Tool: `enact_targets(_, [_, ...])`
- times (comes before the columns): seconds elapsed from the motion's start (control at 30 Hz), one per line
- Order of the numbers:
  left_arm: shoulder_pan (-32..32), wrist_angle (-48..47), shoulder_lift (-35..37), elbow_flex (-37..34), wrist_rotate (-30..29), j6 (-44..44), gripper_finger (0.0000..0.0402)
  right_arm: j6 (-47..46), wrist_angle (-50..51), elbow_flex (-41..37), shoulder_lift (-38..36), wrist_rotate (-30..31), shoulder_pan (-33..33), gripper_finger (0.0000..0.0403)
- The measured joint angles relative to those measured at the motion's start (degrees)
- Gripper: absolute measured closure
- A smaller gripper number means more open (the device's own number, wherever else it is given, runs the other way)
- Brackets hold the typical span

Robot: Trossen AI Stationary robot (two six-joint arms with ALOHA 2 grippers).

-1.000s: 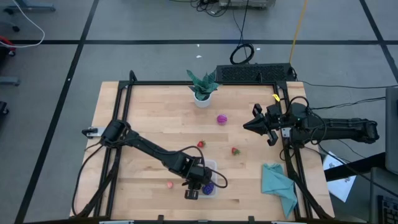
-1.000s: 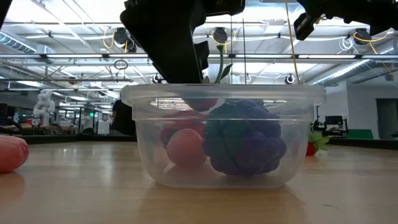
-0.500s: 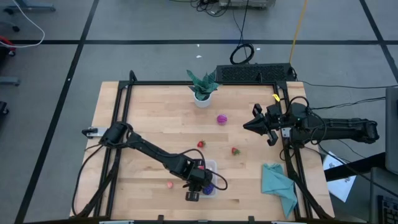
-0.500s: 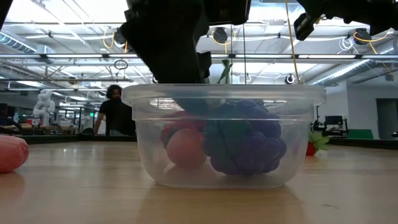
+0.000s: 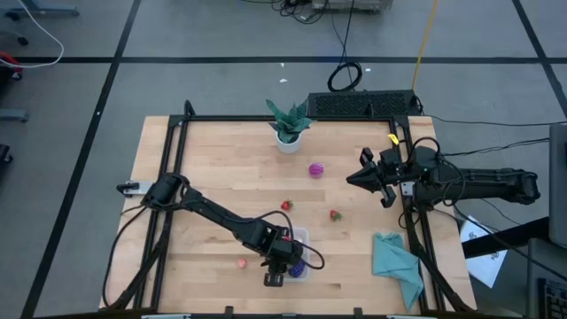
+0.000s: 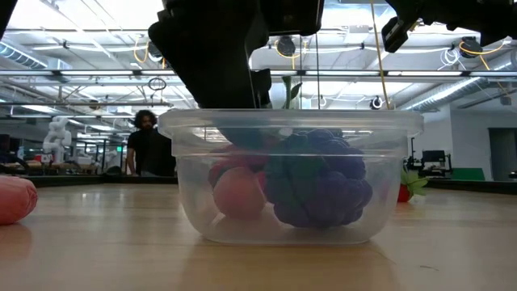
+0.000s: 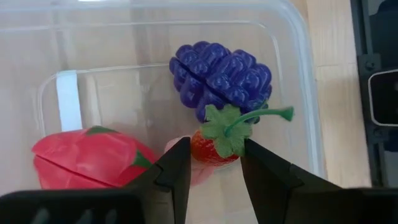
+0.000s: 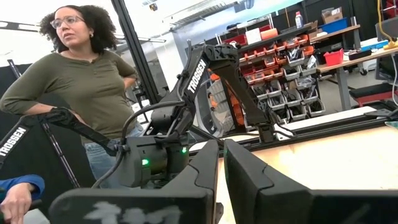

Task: Pick and placing Produce into tupperware
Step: Put the left red strawberry into the transparent container, then put the pink peach into the transparent container

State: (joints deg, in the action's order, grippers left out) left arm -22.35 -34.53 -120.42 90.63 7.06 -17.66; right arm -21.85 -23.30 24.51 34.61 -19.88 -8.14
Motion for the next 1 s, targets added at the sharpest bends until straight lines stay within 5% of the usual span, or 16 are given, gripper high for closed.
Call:
enact_targets(0.53, [1.6,-1.6,0.2,1.1,0.6,-0.6,0.0200,0.0,0.0,0.0,0.0,-0.2,0.0,0.0385])
enact_targets(1.0, [1.1,-18.6,0.3,14.6,-1.6,1.1,0.0219,-1.5,0.0,0.0,0.0,-1.9,0.0,0.0385])
